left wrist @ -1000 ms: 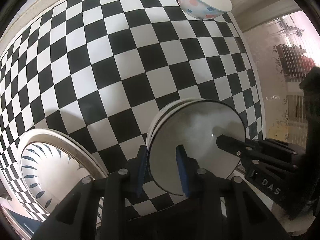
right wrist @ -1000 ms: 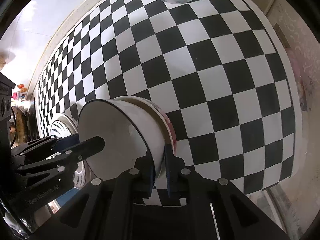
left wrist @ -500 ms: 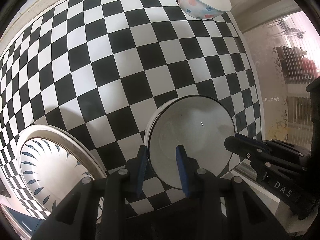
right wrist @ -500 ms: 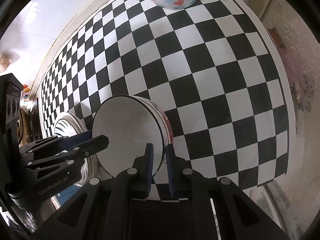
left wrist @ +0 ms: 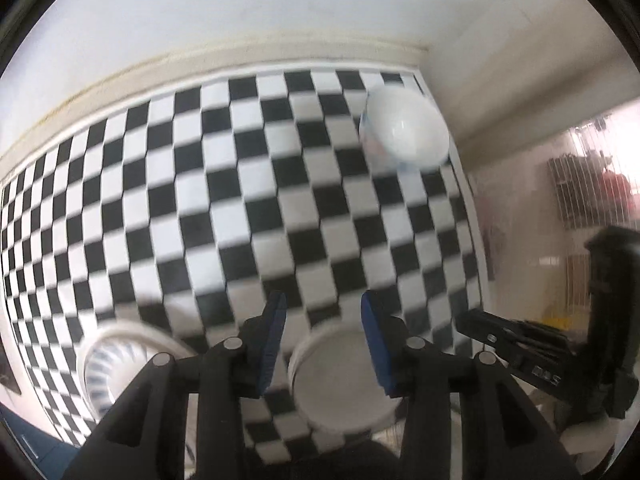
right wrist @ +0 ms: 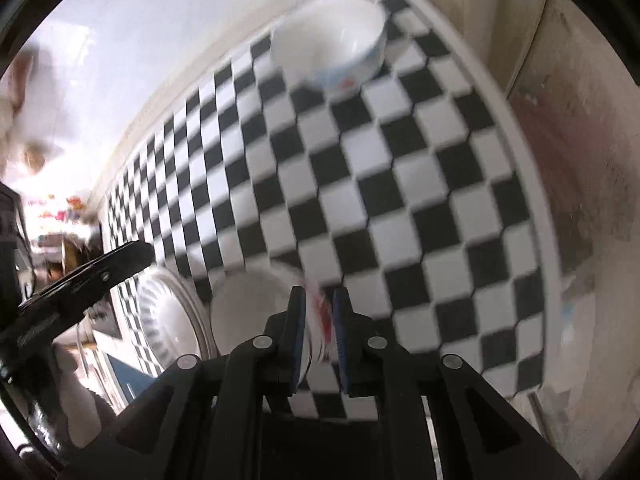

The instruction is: Organize plates and bowls

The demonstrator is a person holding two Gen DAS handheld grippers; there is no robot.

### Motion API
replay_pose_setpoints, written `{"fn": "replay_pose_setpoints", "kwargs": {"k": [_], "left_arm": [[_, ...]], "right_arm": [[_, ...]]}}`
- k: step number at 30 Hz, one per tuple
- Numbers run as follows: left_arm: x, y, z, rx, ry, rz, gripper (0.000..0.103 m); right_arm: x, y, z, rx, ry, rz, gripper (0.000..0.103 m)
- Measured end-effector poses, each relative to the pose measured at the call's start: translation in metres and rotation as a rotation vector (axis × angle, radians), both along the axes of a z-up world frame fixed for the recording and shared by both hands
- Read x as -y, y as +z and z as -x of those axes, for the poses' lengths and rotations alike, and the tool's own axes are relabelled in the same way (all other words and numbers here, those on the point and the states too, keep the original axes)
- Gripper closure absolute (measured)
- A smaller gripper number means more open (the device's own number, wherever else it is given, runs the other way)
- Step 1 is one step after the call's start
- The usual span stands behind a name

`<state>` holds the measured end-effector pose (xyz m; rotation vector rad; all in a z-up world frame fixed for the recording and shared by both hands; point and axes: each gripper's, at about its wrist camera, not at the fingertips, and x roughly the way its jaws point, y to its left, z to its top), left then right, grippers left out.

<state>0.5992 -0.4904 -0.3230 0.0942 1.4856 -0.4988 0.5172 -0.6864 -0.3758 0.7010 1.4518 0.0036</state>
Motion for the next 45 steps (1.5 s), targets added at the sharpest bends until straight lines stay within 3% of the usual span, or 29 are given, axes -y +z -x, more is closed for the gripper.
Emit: {"fn": "replay_pose_setpoints", "kwargs": {"k": [1, 2, 3, 8, 16, 22, 24, 26, 29, 37, 45], "left_arm": [[0.008, -0.002, -0.013, 0.002, 0.005, -0.006, 0.066], [0.016, -0.004, -0.025, 0.001, 0.006, -0.004, 0.067], [0.025, -0.007, -0.036, -0.003, 0.0, 0.0, 0.066], [0.071, -0.029, -0.087, -0.049, -0.02, 0.01, 0.067], [0.123, -0.08, -0.132, -0.151, -0.024, 0.001, 0.067], [0.136, -0.106, -0.141, -0.17, -0.048, -0.049, 0.068], [0.134, -0.111, -0.142, -0.177, -0.044, -0.036, 0.069], [0.134, -0.112, -0.143, -0.163, -0.047, -0.026, 0.079], [0.135, -0.115, -0.145, -0.159, -0.057, -0.022, 0.081], [0.132, -0.106, -0.147, -0.147, -0.048, -0.014, 0.081], [0.107, -0.064, -0.126, -0.102, -0.051, 0.016, 0.081]], "right_arm": [[0.012, 0.002, -0.009, 0.008, -0.023, 0.01, 0.062], [0.02, 0.003, -0.015, 0.015, -0.044, 0.017, 0.042], [0.031, 0.004, -0.023, 0.029, -0.077, 0.019, 0.036], [0.076, -0.007, -0.069, 0.068, -0.178, -0.019, 0.036], [0.092, -0.057, -0.135, -0.015, -0.169, 0.007, 0.037], [0.097, -0.078, -0.153, -0.049, -0.192, 0.01, 0.044], [0.099, -0.082, -0.158, -0.062, -0.191, 0.015, 0.059], [0.101, -0.088, -0.163, -0.073, -0.188, 0.02, 0.067], [0.096, -0.099, -0.177, -0.106, -0.164, 0.038, 0.091], [0.076, -0.1, -0.186, -0.118, -0.112, 0.072, 0.093], [0.064, -0.065, -0.169, -0.071, -0.083, 0.066, 0.093]]}}
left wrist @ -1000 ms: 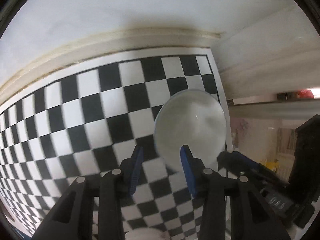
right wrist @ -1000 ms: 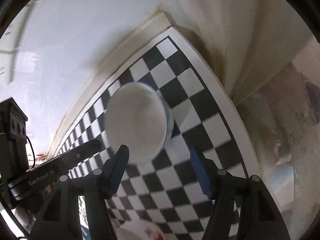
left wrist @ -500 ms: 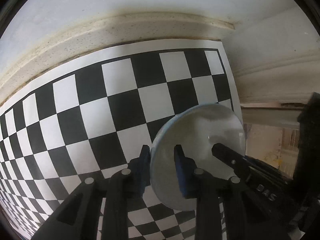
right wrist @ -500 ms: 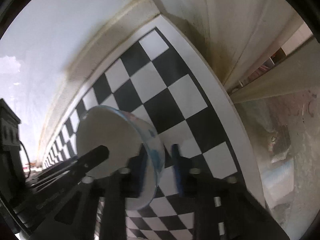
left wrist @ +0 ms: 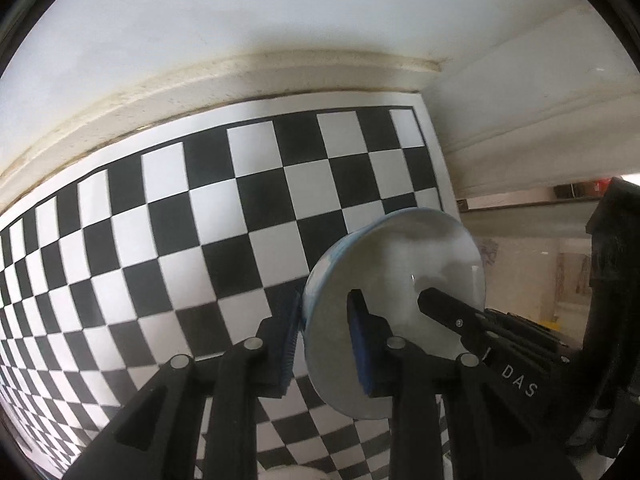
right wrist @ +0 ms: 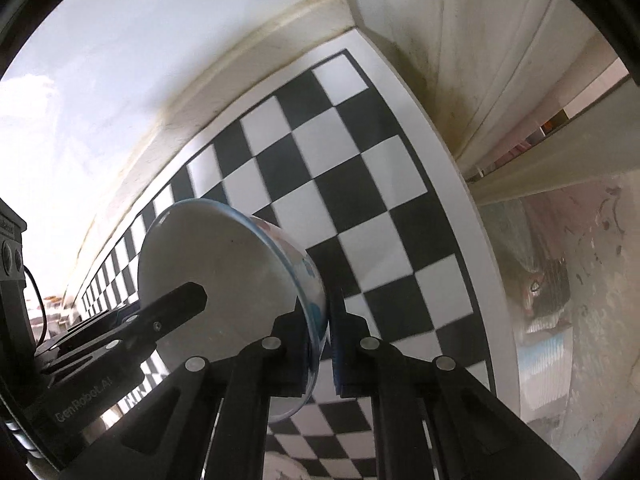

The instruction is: Organize plates and bowls

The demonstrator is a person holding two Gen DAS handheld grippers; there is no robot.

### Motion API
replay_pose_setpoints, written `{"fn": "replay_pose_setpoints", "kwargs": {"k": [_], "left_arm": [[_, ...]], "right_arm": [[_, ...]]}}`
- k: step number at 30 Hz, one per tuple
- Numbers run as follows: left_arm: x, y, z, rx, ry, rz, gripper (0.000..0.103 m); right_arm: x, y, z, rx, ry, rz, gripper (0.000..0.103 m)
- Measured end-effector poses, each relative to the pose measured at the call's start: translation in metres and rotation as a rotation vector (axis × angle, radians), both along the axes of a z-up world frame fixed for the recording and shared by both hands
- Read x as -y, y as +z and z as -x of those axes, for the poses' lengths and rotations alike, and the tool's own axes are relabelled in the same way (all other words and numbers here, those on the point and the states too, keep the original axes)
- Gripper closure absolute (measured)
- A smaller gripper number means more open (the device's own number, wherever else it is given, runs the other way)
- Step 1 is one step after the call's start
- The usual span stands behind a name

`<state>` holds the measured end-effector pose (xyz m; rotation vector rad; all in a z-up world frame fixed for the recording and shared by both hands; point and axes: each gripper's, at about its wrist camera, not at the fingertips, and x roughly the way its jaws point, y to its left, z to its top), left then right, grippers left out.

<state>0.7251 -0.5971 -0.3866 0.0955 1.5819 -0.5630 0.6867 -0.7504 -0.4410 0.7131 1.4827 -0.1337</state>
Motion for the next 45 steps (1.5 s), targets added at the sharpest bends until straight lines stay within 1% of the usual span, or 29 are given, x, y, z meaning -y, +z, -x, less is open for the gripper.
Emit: {"fn": "replay_pose_setpoints", "kwargs": {"k": [3, 8, 13, 14, 16, 24, 31, 32, 34, 38, 42, 45], "left_arm": [[-0.01, 0.019, 0.011, 0.027, 0.001, 0.012, 0.081], [-0.026, 0.049, 0.028, 0.058, -0.01, 0.025, 0.081], [-0.048, 0.079, 0.052, 0.09, -0.033, 0.043, 0.081], [-0.057, 0.078, 0.058, 0.093, -0.035, 0.047, 0.081], [-0.067, 0.09, 0.069, 0.105, -0.04, 0.056, 0.081], [-0.098, 0.118, 0.104, 0.154, -0.047, 0.07, 0.081], [-0.121, 0.113, 0.141, 0.149, -0.05, 0.059, 0.081], [-0.123, 0.111, 0.146, 0.147, -0.051, 0.055, 0.081], [-0.13, 0.106, 0.154, 0.138, -0.047, 0.049, 0.081], [-0.142, 0.091, 0.169, 0.112, -0.039, 0.031, 0.081], [-0.149, 0.064, 0.177, 0.07, -0.035, -0.009, 0.081], [-0.151, 0.049, 0.18, 0.05, -0.037, -0.034, 0.081]], "right_arm": [[-0.005, 0.015, 0.011, 0.021, 0.013, 0.011, 0.093], [-0.027, 0.046, 0.031, 0.054, 0.035, 0.028, 0.093], [-0.04, 0.069, 0.055, 0.088, 0.032, 0.024, 0.094], [-0.044, 0.073, 0.061, 0.094, 0.034, 0.027, 0.094], [-0.053, 0.083, 0.074, 0.106, 0.037, 0.033, 0.094], [-0.082, 0.113, 0.112, 0.136, 0.064, 0.036, 0.094], [-0.101, 0.115, 0.145, 0.142, 0.071, 0.02, 0.094], [-0.107, 0.12, 0.154, 0.14, 0.075, 0.02, 0.094], [-0.113, 0.115, 0.163, 0.128, 0.083, 0.014, 0.094], [-0.127, 0.096, 0.18, 0.09, 0.093, -0.003, 0.094], [-0.141, 0.07, 0.19, 0.036, 0.11, -0.009, 0.094], [-0.147, 0.056, 0.195, 0.003, 0.12, -0.015, 0.094]]}}
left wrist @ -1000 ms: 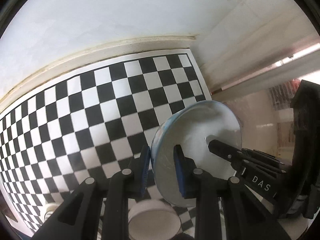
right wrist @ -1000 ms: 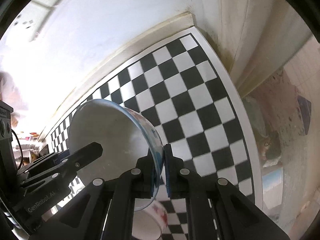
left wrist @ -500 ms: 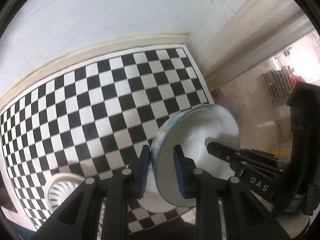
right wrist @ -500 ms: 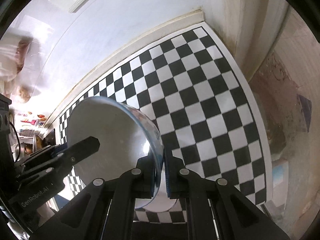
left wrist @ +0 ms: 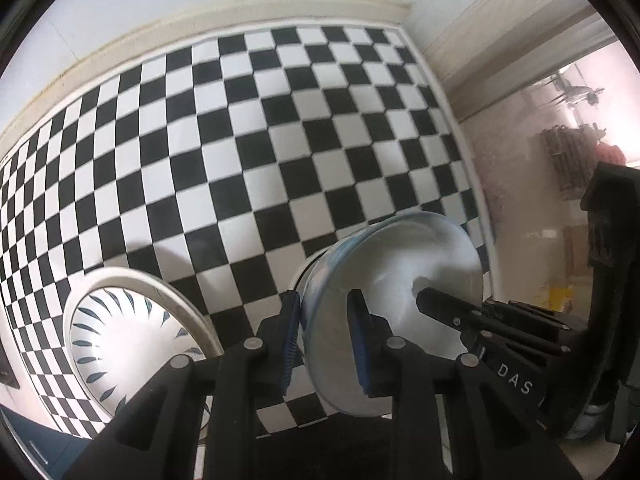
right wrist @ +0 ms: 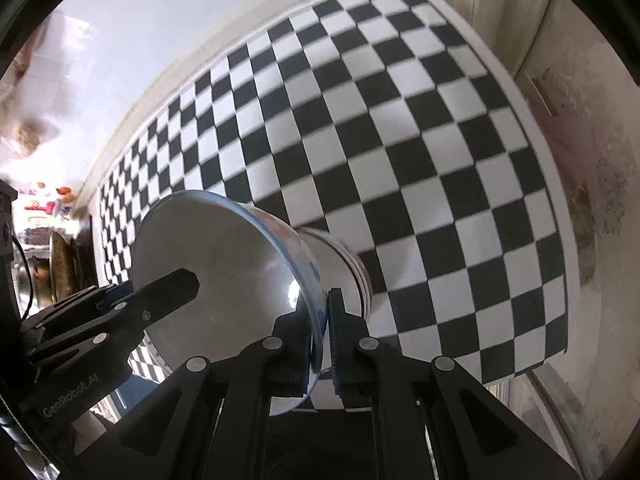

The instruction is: Organize plates and bowls

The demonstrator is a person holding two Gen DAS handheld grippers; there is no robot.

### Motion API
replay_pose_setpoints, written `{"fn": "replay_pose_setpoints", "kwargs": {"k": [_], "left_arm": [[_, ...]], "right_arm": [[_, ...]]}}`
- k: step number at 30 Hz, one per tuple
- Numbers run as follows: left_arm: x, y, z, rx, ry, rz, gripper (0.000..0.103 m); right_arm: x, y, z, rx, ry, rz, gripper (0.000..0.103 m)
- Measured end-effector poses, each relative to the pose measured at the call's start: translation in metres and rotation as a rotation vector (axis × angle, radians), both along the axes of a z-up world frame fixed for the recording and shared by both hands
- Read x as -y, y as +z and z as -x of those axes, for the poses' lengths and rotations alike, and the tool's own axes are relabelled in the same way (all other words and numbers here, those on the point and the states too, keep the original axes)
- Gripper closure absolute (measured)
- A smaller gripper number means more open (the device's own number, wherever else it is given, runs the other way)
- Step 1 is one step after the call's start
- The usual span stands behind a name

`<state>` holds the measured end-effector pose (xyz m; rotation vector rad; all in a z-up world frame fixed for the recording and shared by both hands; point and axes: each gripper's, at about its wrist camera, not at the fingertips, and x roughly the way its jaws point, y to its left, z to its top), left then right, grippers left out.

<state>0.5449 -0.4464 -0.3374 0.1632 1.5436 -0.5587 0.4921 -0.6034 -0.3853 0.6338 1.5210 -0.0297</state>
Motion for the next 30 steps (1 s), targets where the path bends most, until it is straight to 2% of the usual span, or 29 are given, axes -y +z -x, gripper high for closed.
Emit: {"fn": "replay_pose_setpoints", "kwargs": {"k": [4, 9, 16, 30], "left_arm": [[0.005, -0.016, 0.008, -0.009, -0.028, -0.049, 0.081], [0.007, -0.034, 0.009, -0.05, -0.033, -0.066, 0.081], [0.009, -0.039, 0.013, -0.057, -0.044, -0.087, 0.081], [0.008, -0.046, 0.014, -0.061, -0.043, -0.103, 0.081]], "right_arm": [[-0.002, -0.018, 0.004, -0.033, 0.012, 0.007, 0.094], [-0.006, -0.032, -0.001, -0.071, 0.038, 0.024, 0.094], [-0.017, -0.046, -0.005, -0.104, 0.063, 0.052, 0.094], [-0.016, -0.047, -0.015, -0.137, 0.087, 0.064, 0.094]]}}
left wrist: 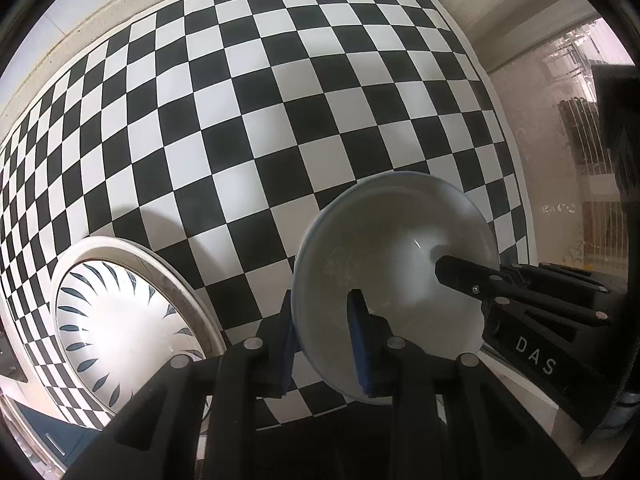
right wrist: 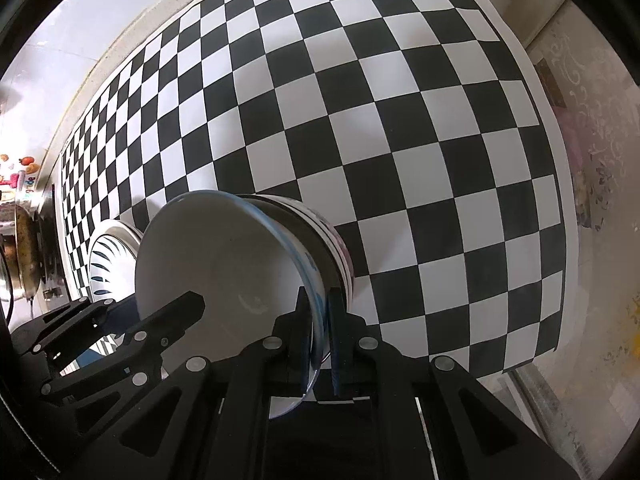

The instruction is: Organize plates and bowls

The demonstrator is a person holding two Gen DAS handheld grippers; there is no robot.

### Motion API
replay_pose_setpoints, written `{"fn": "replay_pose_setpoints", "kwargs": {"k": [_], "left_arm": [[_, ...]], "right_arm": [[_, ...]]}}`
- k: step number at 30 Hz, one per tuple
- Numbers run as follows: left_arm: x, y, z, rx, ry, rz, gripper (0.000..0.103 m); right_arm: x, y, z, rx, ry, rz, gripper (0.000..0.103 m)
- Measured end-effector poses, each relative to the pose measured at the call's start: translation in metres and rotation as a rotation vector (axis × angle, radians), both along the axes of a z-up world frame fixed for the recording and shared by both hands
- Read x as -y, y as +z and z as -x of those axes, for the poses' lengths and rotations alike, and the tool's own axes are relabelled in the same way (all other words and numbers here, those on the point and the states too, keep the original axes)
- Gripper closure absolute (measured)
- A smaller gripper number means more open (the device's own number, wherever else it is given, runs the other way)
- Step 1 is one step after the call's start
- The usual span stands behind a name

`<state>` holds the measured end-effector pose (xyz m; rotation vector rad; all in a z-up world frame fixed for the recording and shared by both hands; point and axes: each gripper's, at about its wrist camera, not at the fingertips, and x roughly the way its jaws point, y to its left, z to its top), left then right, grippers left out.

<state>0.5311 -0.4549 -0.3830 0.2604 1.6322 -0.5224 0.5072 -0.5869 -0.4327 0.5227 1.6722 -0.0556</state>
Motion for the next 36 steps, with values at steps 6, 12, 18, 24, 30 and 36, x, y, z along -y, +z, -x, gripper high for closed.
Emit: {"fn": "replay_pose_setpoints", "kwargs": {"k": [6, 12, 18, 24, 30, 36], "left_arm": [[-0.002, 0.0, -0.001, -0.006, 0.01, 0.003, 0.081], [-0.003, 0.001, 0.0, -0.002, 0.008, -0.005, 0.081], [-0.005, 0.003, 0.002, 0.004, 0.007, -0.011, 0.081], [-0.002, 0.011, 0.006, 0.046, -0.004, -0.038, 0.081], [-0.009, 0.017, 0.006, 0.069, 0.013, -0.038, 0.067], [-0.022, 0.025, 0.0, 0.144, 0.048, -0.035, 0.016]], "right_arm": [[0.0, 0.001, 0.0, -0.003, 0.001, 0.0, 0.094], [0.002, 0.007, 0.003, 0.004, -0.005, -0.014, 0.091], [0.007, 0.015, 0.007, 0.012, -0.005, -0.011, 0.089], [0.012, 0.024, 0.012, 0.034, -0.007, -0.028, 0.089], [0.012, 0.041, 0.02, 0.074, 0.039, 0.077, 0.047], [0.014, 0.052, 0.028, 0.111, 0.075, 0.153, 0.022]]}}
